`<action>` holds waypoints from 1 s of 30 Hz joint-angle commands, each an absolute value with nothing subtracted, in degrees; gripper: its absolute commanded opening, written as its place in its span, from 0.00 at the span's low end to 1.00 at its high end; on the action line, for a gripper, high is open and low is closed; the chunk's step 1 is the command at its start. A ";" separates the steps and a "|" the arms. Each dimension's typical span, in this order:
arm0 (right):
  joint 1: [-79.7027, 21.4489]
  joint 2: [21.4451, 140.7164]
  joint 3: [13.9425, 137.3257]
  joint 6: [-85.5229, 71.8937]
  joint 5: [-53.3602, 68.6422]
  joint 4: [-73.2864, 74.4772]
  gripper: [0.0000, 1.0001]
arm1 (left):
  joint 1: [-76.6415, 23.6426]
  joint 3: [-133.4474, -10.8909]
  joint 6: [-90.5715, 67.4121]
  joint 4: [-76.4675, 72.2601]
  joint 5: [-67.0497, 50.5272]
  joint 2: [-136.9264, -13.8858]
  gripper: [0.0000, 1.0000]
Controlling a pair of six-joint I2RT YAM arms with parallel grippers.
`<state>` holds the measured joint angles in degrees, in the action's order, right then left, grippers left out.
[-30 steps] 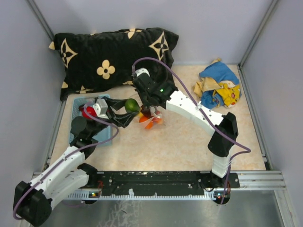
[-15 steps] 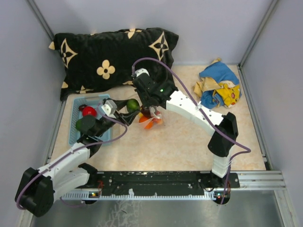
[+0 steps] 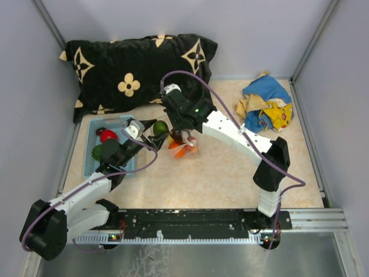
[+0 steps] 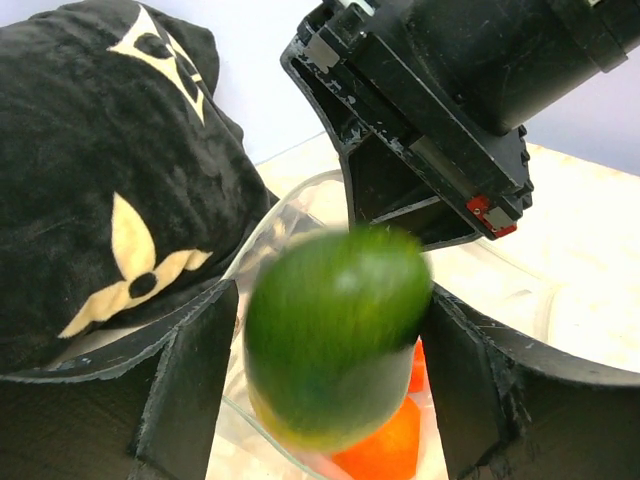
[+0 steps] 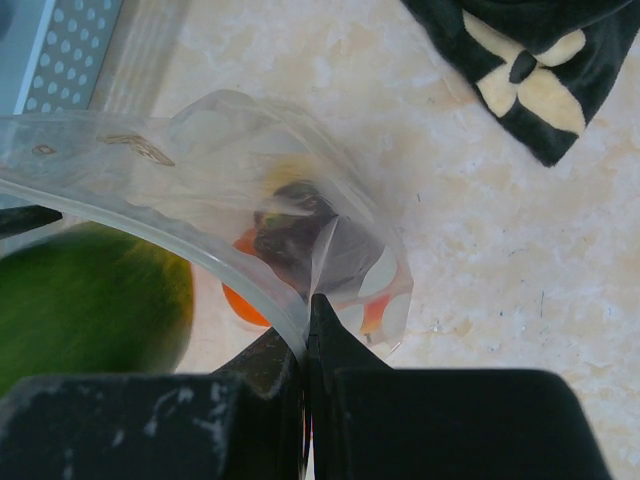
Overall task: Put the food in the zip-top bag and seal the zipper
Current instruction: Place the fake fruit in the zipper food storage bag.
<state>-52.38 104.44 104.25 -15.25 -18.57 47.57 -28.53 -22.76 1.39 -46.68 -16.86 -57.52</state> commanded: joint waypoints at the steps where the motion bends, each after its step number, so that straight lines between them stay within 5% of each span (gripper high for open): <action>1: -53.00 101.96 104.39 -15.64 -17.86 45.88 0.00 | -28.85 -23.96 1.76 -46.64 -15.23 -56.34 0.79; 11: -53.03 102.13 104.42 -15.64 -17.65 45.75 0.00 | -28.83 -24.78 -4.55 -43.31 -13.28 -52.03 0.85; 23: -53.04 102.56 104.33 -15.32 -18.12 45.36 0.00 | -28.85 -38.20 -24.01 1.88 -5.88 -44.56 0.79; 30: -53.05 102.70 103.90 -15.38 -18.19 45.18 0.00 | -28.83 -35.25 -28.40 5.00 -5.92 -44.83 0.71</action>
<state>-52.38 104.44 104.20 -15.22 -17.91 47.48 -28.53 -36.60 -24.12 -0.69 -6.81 -44.56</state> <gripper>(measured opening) 0.005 0.742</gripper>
